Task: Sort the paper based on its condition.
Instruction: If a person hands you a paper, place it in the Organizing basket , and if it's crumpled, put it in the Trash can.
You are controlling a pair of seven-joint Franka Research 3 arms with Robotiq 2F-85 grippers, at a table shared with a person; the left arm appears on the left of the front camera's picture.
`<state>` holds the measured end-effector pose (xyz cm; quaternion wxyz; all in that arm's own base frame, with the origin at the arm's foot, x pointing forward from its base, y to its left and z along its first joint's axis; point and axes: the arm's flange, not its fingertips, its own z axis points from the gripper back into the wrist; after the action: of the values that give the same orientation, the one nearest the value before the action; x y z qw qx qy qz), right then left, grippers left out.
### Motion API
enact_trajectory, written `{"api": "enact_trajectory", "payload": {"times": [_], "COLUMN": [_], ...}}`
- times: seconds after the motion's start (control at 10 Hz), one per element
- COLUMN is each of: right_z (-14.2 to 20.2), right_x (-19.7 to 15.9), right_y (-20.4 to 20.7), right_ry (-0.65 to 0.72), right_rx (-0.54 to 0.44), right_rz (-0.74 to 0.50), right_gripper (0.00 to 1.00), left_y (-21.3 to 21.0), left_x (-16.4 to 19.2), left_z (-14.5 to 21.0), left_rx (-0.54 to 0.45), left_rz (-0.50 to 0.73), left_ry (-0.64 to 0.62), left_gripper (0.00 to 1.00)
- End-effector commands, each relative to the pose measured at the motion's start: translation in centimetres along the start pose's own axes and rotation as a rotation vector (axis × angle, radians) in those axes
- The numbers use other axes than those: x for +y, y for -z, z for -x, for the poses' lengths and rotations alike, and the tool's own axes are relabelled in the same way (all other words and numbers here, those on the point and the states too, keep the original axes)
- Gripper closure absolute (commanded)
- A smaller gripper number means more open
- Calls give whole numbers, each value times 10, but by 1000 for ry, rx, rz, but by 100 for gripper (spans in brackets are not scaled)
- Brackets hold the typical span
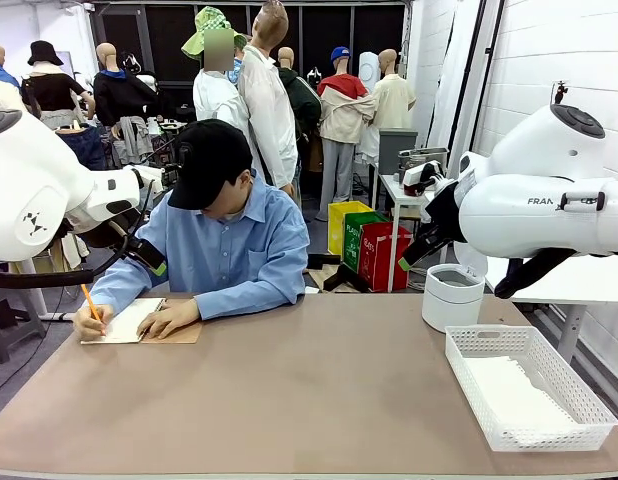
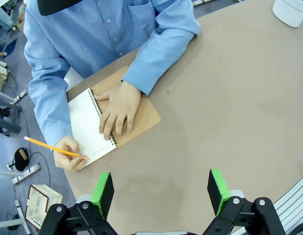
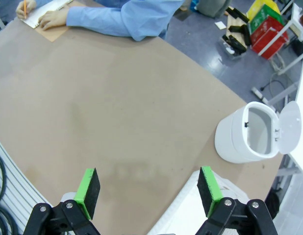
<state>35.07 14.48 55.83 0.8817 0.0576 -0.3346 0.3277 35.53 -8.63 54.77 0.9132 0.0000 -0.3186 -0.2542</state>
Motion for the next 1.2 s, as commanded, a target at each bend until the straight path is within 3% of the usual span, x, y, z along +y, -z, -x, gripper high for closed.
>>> {"api": "enact_trajectory", "payload": {"times": [0.0,1.1], "right_z": [0,0], "right_x": [-2,-2], "right_y": [-1,-1], "right_ry": [4,4], "right_rx": [-2,-2], "right_rz": [-1,-1], "right_gripper": [0,0], "left_y": [1,1], "left_x": [1,1], "left_z": [0,0], "left_rx": [2,2], "left_rz": [1,1], "left_ry": [-1,-1], "left_gripper": [0,0]}}
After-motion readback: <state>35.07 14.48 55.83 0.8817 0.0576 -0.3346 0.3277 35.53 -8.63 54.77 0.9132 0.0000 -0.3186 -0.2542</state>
